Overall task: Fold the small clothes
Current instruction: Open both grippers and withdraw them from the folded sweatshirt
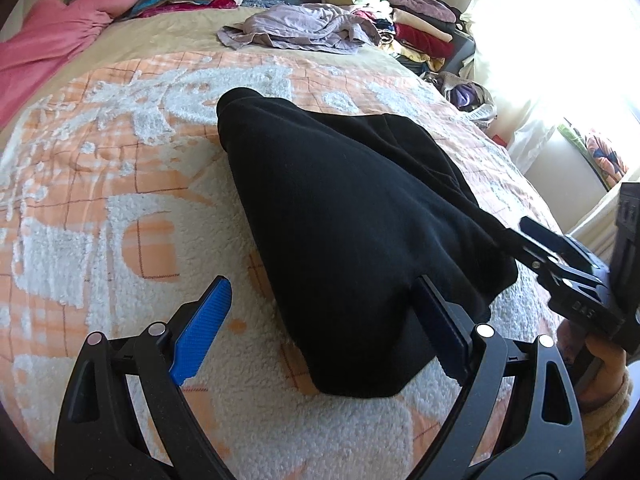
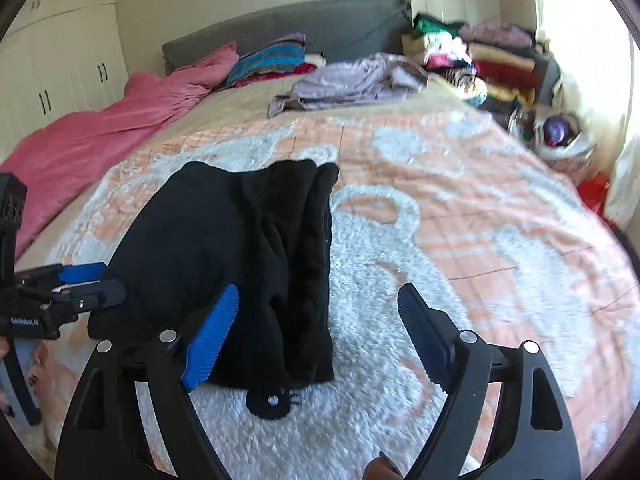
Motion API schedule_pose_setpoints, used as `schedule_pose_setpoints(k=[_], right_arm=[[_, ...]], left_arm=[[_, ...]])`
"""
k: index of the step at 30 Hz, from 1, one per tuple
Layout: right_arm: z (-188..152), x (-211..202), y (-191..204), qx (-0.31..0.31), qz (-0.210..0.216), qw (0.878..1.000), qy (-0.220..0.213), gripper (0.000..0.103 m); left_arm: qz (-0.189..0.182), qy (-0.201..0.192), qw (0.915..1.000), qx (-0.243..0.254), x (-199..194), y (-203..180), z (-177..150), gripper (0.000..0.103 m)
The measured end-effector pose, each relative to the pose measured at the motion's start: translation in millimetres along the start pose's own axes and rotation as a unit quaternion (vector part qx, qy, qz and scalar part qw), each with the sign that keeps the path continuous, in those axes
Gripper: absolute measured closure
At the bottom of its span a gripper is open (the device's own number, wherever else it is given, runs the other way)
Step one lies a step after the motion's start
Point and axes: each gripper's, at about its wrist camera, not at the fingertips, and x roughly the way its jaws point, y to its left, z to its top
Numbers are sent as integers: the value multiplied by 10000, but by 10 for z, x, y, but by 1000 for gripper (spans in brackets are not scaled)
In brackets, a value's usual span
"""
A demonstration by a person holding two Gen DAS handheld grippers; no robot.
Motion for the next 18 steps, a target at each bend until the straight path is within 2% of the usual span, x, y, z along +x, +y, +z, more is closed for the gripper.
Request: schedule_pose_setpoints(k=[3, 5, 11, 18], right_arm=[[-60, -180, 50, -81, -123, 9995, -263, 12], [-102, -278, 75, -117, -209, 9990, -382, 8], [-164, -565, 178, -161, -328, 9966, -734, 5], [-198, -801, 278, -167, -342, 9950, -923, 5]], left_arm=[[33, -81, 9999, 68, -88, -41, -36, 12], [18, -177, 9998, 96, -166, -60, -51, 10], [-36, -357, 9993, 143, -365, -118, -83, 10], [-47, -587, 9981, 188, -596, -133, -114, 10]])
